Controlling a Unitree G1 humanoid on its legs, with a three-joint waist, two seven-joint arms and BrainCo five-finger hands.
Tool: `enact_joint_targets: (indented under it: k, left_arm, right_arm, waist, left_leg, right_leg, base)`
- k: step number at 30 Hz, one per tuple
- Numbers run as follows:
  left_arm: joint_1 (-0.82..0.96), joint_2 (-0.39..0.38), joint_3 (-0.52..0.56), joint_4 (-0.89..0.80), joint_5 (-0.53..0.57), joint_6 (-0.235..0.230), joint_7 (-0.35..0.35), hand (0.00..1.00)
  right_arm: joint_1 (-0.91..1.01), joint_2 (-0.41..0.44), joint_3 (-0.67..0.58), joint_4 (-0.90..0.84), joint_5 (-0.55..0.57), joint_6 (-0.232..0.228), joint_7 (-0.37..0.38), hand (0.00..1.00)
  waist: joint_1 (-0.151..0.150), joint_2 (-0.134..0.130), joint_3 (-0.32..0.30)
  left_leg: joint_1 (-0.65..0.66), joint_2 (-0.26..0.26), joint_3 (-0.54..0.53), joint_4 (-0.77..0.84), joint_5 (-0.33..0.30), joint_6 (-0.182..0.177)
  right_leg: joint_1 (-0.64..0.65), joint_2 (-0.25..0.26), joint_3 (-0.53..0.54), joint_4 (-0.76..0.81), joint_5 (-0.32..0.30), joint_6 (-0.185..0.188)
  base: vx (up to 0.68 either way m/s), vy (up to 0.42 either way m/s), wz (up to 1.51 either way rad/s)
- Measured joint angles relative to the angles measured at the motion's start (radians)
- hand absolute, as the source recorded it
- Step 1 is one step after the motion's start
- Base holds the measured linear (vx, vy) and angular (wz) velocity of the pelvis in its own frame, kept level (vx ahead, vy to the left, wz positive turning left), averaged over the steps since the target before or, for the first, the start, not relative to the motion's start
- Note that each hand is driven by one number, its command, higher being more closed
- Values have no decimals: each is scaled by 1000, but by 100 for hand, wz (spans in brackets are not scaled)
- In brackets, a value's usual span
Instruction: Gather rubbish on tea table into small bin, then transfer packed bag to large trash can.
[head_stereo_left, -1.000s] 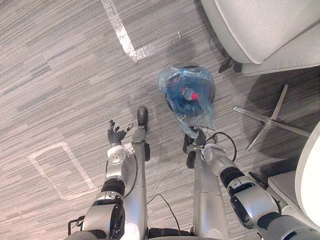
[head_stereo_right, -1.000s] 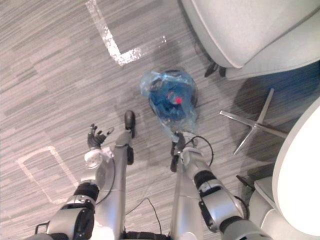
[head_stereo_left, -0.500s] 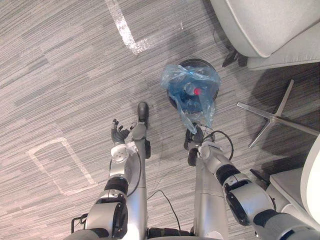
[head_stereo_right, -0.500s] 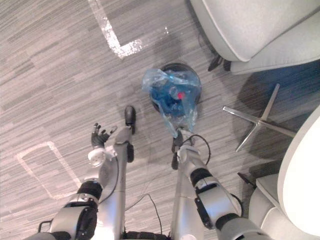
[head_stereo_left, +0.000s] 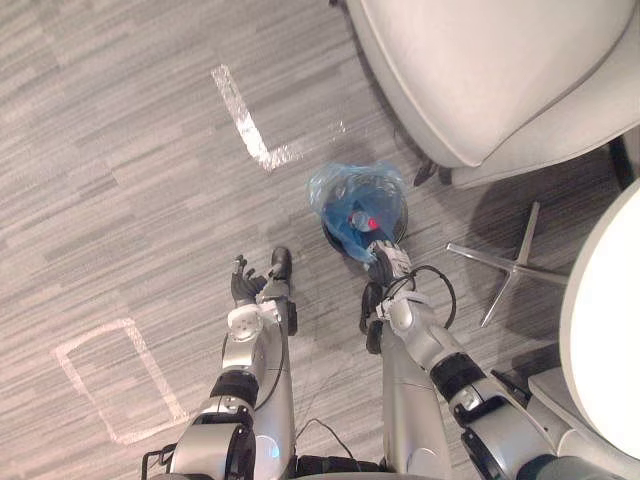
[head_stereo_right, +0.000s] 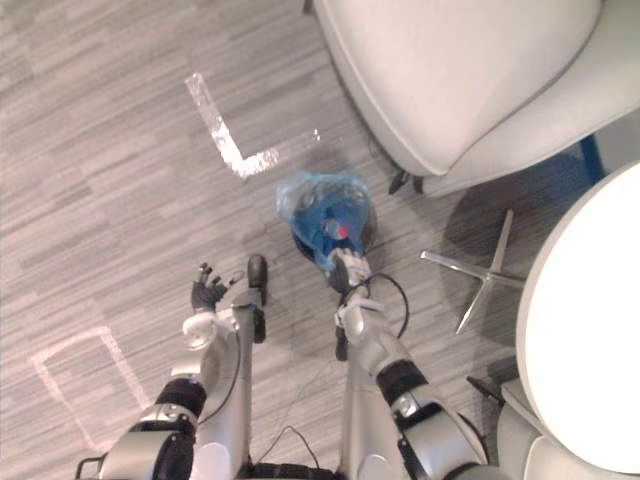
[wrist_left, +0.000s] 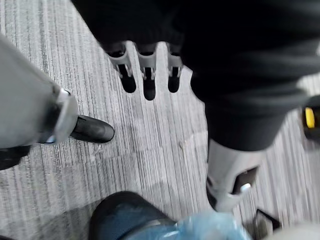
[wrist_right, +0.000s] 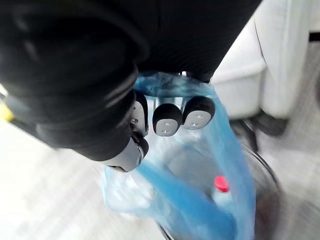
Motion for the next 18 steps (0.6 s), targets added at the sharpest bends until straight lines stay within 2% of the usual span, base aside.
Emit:
enact_joint_targets:
  k: [3, 4, 5, 9, 12, 18]
  left_arm:
    - [46, 27, -46, 10, 22, 4, -14, 0]
    - [71, 39, -67, 42, 37, 8, -21, 0]
    - [99, 59, -77, 71, 50, 17, -25, 0]
    - [165, 91, -97, 125, 78, 33, -44, 0]
    - [211, 114, -104, 148, 99, 43, -63, 0]
    - [267, 118, -103, 177, 136, 45, -82, 0]
  right_arm:
    - [63, -4, -11, -88, 23, -18, 20, 100]
    - [91, -3, -10, -114, 29, -32, 27, 100]
    - [121, -4, -12, -118, 34, -43, 33, 100]
    - [180, -10, -33, -181, 61, -56, 53, 100]
    - [195, -13, -58, -235, 78, -72, 71, 100]
    - [263, -50, -82, -393, 150, -122, 104, 100]
  waist:
    - [0, -11, -12]
    - [-2, -21, -43]
    - [-10, -31, -80]
    - [-29, -61, -133]
    - [-49, -73, -163]
    - [-59, -73, -263]
  left_leg:
    - [97, -3, 19, -48, 0, -1]
    - [133, -6, 24, -82, 4, -3]
    - [169, -8, 29, -120, 12, -4]
    - [267, -16, 50, -205, 24, -8]
    - [348, -20, 74, -251, 27, -13]
    - [463, -36, 98, -338, 32, -14]
  right_leg:
    - [88, -1, 13, -53, 6, 7]
    - [121, -1, 18, -88, 14, 10]
    - [157, -1, 19, -130, 24, 13]
    - [243, 1, 34, -233, 57, 13]
    - [333, 0, 49, -319, 82, 19]
    - [459, -13, 63, -429, 111, 28]
  base:
    - [77, -8, -13]
    - [101, -16, -14]
    - [111, -16, -10]
    - [120, -4, -11]
    - [127, 19, -16]
    - [140, 18, -9]
